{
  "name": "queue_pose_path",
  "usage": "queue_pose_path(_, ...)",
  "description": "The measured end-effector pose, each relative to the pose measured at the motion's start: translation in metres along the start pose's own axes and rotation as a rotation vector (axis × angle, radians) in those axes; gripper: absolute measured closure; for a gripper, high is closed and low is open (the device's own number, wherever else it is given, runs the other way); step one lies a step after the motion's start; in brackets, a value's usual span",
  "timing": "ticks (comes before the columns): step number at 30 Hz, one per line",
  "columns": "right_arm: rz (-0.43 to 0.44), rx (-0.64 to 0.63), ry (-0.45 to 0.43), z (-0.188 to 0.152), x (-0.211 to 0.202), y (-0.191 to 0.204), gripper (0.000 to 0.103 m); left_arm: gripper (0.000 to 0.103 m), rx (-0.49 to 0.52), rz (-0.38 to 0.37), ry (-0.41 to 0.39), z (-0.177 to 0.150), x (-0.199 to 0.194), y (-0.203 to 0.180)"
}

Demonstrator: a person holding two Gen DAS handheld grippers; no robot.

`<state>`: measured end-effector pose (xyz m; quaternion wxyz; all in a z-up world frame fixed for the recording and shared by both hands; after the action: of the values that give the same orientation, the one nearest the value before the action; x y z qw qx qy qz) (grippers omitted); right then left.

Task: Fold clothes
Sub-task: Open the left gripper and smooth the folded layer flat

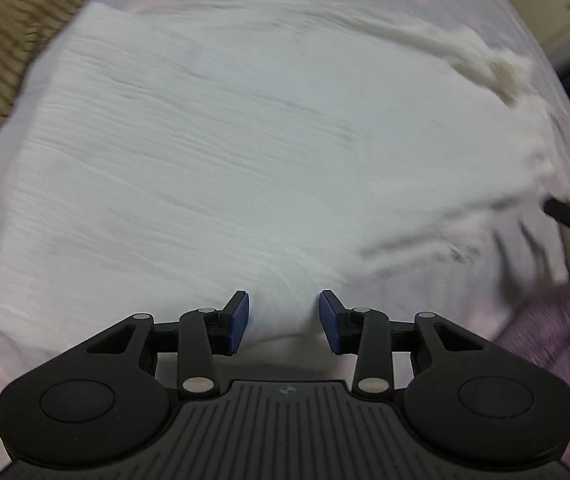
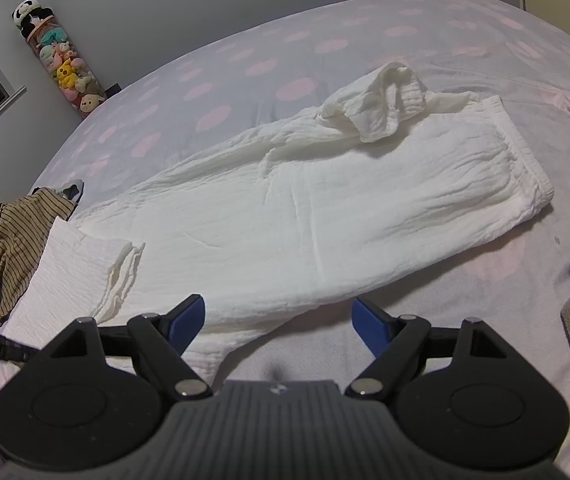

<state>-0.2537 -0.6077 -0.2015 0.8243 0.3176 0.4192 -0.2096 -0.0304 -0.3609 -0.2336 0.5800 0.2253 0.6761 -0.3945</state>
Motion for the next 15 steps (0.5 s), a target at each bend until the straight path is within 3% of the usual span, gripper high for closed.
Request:
queue_pose_path(3, -0.001, -0.002, -0.003, 0.000, -0.001, 0.000, 0.020, 0.066, 0.032, 0.003, -0.034, -0.004, -0.006, -0.017)
queue_pose_path(9, 0.006, 0.001, -0.013, -0.001, -0.005, 0.000, 0.019, 0.054, 0.124, 0.219, -0.200, 0.015, -0.010, -0.043)
queue_pose_path(15, 0.010, -0.002, -0.012, -0.001, -0.005, 0.000, 0.018, 0.054, 0.118, 0.323, -0.234, 0.034, 0.017, -0.059)
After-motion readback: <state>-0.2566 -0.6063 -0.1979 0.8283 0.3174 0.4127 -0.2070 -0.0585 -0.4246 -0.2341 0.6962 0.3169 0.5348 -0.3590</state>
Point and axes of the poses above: each gripper's, at about its wrist camera, not at the fingertips, and x roughly the way its jaws point, y to its left, z to its top, the point moved 6 cm from there along x, roughly the way its jaws point, and after that the axes turned 11 degrees about y, right-handed, at the moved point
